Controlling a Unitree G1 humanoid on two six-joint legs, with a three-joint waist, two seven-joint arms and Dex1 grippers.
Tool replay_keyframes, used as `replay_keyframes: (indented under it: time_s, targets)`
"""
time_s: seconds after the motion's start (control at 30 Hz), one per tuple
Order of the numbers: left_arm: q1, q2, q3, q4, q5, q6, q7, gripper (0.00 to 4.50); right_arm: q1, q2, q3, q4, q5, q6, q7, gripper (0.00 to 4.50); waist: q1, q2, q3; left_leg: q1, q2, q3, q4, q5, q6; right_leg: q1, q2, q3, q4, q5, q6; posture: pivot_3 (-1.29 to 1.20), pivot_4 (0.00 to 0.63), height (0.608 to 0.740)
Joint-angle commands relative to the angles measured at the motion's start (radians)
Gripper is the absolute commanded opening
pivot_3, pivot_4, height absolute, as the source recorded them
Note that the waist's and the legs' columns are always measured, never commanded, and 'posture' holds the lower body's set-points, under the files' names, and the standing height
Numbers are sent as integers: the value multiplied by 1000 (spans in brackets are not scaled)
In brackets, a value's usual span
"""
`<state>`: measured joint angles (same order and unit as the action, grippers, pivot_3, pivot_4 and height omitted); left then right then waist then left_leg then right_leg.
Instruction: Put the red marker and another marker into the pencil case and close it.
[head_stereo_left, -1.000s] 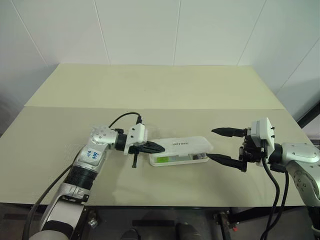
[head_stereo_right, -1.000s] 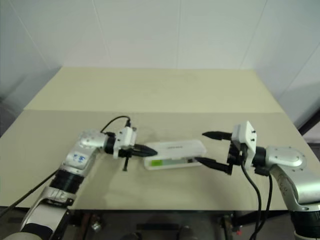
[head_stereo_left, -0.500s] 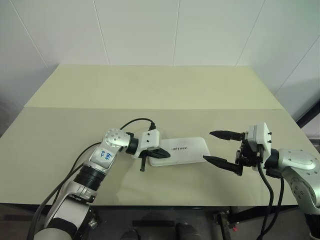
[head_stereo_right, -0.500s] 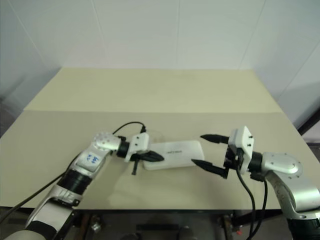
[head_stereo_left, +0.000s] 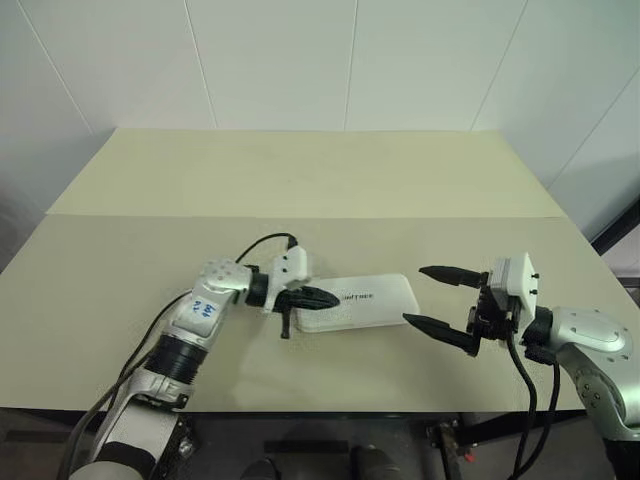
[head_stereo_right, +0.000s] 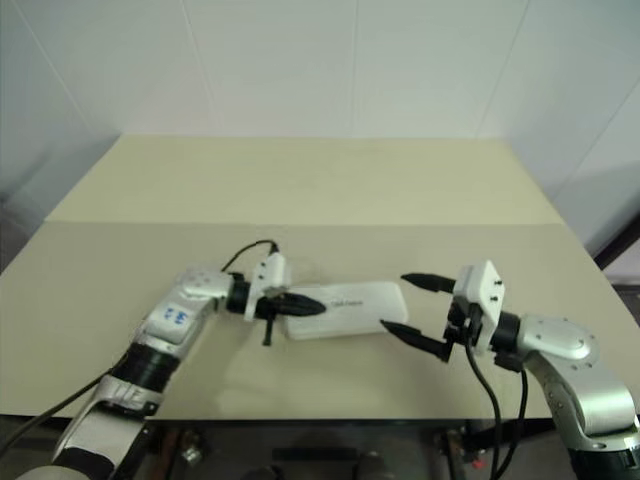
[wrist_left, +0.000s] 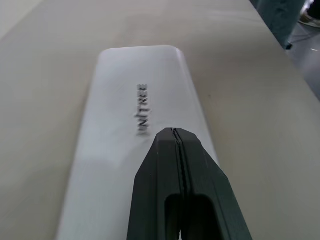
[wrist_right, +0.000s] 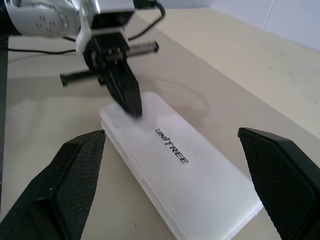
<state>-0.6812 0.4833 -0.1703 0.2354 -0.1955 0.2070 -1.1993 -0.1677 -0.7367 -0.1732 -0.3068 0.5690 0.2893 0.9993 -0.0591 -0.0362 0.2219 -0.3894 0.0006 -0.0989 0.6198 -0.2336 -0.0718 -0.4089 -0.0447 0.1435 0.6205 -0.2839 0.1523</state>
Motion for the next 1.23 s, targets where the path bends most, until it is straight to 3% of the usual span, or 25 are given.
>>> replay_keyframes:
  time_s: [0.03,0.2,0.3,0.7,0.83,1.23]
  targets:
    - [29,59,72,-30,-58,-9,-37,28,-6,-10,-34,24,-2,-31,20,4500,1,0,0,0,0,0,0,0,0,0,0,0,0,0,0,0,150,740]
    - [61,62,227,-33,-190,-61,-23,28,-4,-20,-45,82,-14,-59,46,4500,7,0,0,0,0,0,0,0,0,0,0,0,-1,0,0,0,150,740]
    - [85,77,270,-64,-222,-48,-10,617,-4,-26,-48,108,-22,-78,66,4500,7,0,0,0,0,0,0,0,0,0,-1,-1,0,0,0,0,150,740]
    - [198,132,318,-154,-275,-58,-24,4485,-39,-52,-72,192,-47,-164,124,4500,1,0,0,0,0,0,0,0,0,0,0,0,0,-1,-1,0,150,740]
    - [231,167,333,-171,-289,-56,-43,4485,-74,-80,-60,236,-50,-167,170,4500,0,0,0,0,0,1,0,0,0,0,-1,0,-1,-2,-5,0,150,740]
    - [227,139,304,-154,-259,-103,12,4485,-184,-51,-9,369,-132,-243,179,4500,-1,0,0,1,1,1,0,0,0,0,0,0,0,-2,-4,0,150,740]
